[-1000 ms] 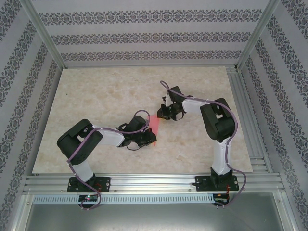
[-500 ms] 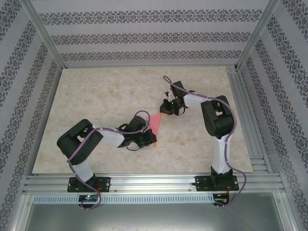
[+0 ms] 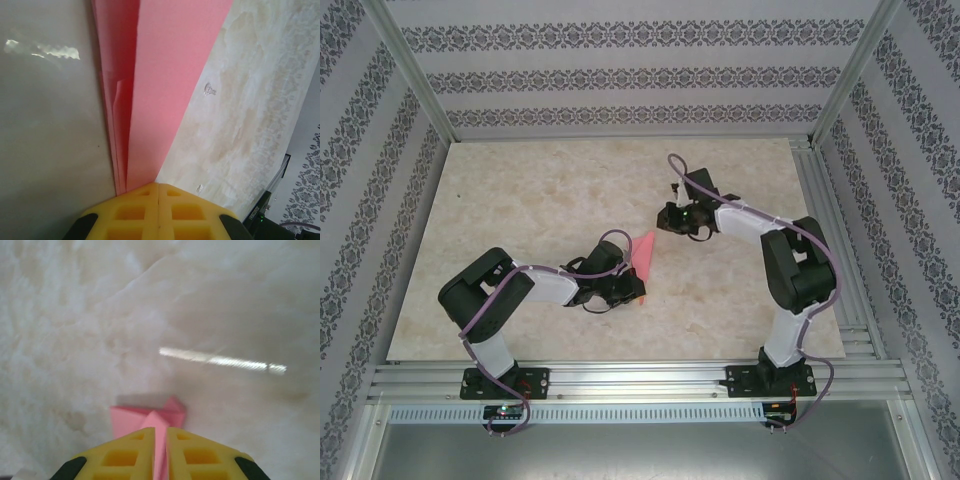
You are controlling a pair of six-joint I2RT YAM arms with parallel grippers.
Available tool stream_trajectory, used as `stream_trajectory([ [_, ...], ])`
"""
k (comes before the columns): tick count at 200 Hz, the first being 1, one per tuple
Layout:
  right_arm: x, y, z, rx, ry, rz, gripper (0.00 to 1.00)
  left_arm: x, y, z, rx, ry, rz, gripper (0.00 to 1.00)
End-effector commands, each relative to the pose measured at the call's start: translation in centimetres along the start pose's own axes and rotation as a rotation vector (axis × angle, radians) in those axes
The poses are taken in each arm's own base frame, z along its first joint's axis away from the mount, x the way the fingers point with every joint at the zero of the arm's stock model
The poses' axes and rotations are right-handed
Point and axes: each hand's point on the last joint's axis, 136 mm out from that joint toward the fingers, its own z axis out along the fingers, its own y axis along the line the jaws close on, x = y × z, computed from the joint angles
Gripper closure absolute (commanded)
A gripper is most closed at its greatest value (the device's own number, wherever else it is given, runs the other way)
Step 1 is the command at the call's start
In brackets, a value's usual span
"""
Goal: Fold a paper plane with a square sheet of paper (fold left side to right side)
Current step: Fold the wing for the fifth time at the center of the table.
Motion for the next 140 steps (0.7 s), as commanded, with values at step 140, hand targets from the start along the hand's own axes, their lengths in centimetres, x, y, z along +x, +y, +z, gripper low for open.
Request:
stream_trajectory([
  [140, 6.4, -2.3, 7.2, 0.105, 0.161, 0.070, 0.85, 5.0, 2.6, -0.7, -0.118, 0.165, 0.018, 1.00],
])
